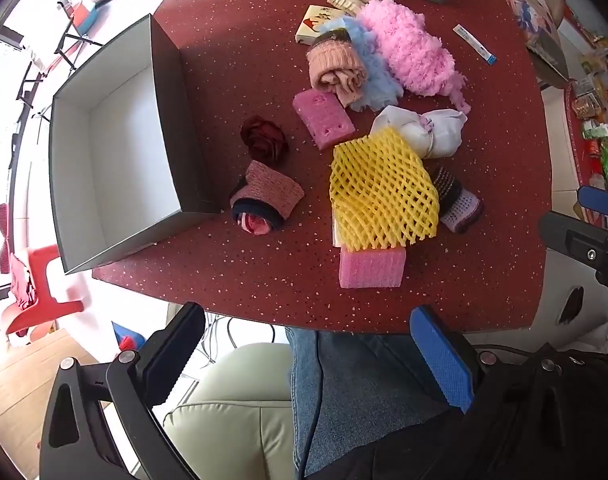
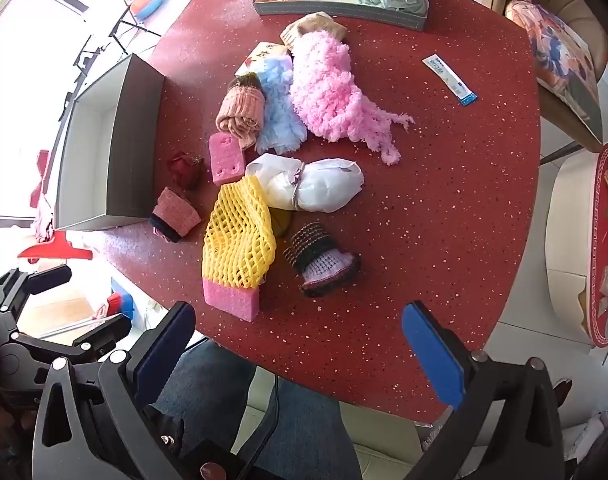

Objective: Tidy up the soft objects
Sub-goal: 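Move both tools toward the pink knit sock and purple knit slipper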

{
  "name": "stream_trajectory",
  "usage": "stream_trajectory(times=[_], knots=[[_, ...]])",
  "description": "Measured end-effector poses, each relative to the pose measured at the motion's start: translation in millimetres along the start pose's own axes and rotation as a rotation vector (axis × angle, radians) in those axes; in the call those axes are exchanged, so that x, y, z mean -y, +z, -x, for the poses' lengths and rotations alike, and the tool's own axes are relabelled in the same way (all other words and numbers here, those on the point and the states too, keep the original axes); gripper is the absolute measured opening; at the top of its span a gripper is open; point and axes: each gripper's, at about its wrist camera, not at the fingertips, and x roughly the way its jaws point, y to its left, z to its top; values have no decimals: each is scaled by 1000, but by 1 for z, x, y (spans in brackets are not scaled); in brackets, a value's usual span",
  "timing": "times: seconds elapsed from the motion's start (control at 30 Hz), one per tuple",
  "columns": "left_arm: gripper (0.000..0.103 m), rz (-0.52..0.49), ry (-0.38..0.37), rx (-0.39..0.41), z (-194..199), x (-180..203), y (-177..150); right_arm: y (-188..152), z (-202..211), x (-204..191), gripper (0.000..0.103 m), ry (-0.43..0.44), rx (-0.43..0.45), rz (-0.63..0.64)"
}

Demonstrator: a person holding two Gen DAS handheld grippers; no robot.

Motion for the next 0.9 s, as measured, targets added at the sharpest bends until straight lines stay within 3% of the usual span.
stream_trajectory(times=[0.37, 0.6, 0.9], knots=[[103, 99, 21, -8, 1, -28, -14, -8, -5, -4, 103, 25, 14, -8], [103, 181, 41, -56, -6, -52, -28, -13, -23, -5, 103, 75, -15, -53], [103, 127, 45, -18, 0, -57, -5, -16, -41, -5, 103, 111, -45, -111]])
